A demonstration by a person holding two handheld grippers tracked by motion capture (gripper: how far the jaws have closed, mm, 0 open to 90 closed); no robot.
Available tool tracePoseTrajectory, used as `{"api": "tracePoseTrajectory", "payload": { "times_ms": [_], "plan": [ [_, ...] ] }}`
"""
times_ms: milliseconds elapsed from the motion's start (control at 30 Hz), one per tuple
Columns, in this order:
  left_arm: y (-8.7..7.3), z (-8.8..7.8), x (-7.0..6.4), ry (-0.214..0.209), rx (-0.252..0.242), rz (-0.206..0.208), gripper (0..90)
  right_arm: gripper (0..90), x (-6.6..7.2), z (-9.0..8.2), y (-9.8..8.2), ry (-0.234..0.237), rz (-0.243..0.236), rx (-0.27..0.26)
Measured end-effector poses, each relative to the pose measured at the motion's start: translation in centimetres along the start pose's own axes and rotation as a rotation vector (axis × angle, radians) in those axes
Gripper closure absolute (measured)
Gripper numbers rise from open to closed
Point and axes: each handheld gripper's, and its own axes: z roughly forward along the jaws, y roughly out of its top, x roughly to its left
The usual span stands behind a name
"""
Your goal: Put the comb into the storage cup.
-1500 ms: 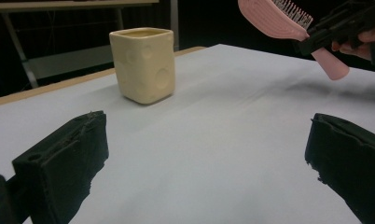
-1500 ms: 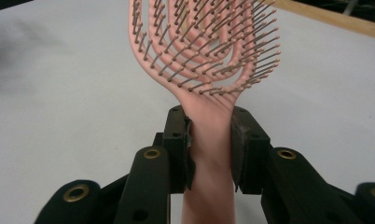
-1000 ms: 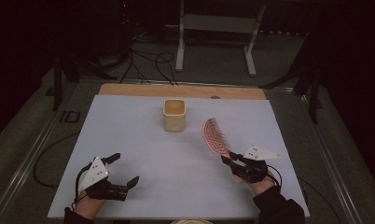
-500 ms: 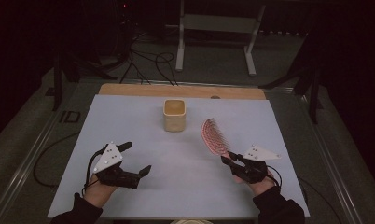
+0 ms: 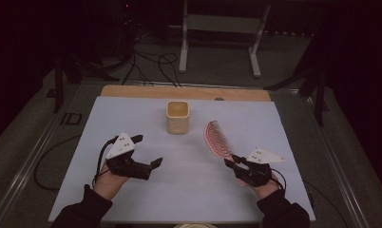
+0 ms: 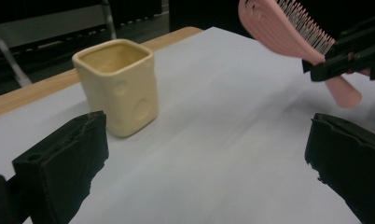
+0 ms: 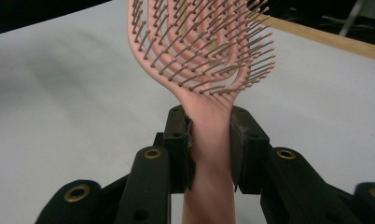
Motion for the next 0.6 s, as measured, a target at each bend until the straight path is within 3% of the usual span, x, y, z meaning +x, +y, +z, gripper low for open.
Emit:
{"api": "tracePoseTrajectory", "payload": {
  "times_ms": [200,367,567,600],
  "plan": [
    [2.3,1.2,-0.7,0.002,0.017,0.019,0.2,71.3,-0.1,0.1,0.0,0.000,-0.004,0.001],
    [3.9,2.1,-1.3,0.006,0.035,0.009,0.2,71.3,0.0,-0.1,0.1,-0.007,-0.006,-0.006],
    [5.6,3.1,-1.8,-0.017,0.053,-0.035,0.2,71.3,0.0,-0.2,0.2,-0.018,-0.002,-0.015],
    [5.9,3.4,-2.0,-0.016,0.057,-0.057,0.2,71.3,-0.1,-0.2,0.2,-0.012,-0.001,-0.014]
  ]
}}
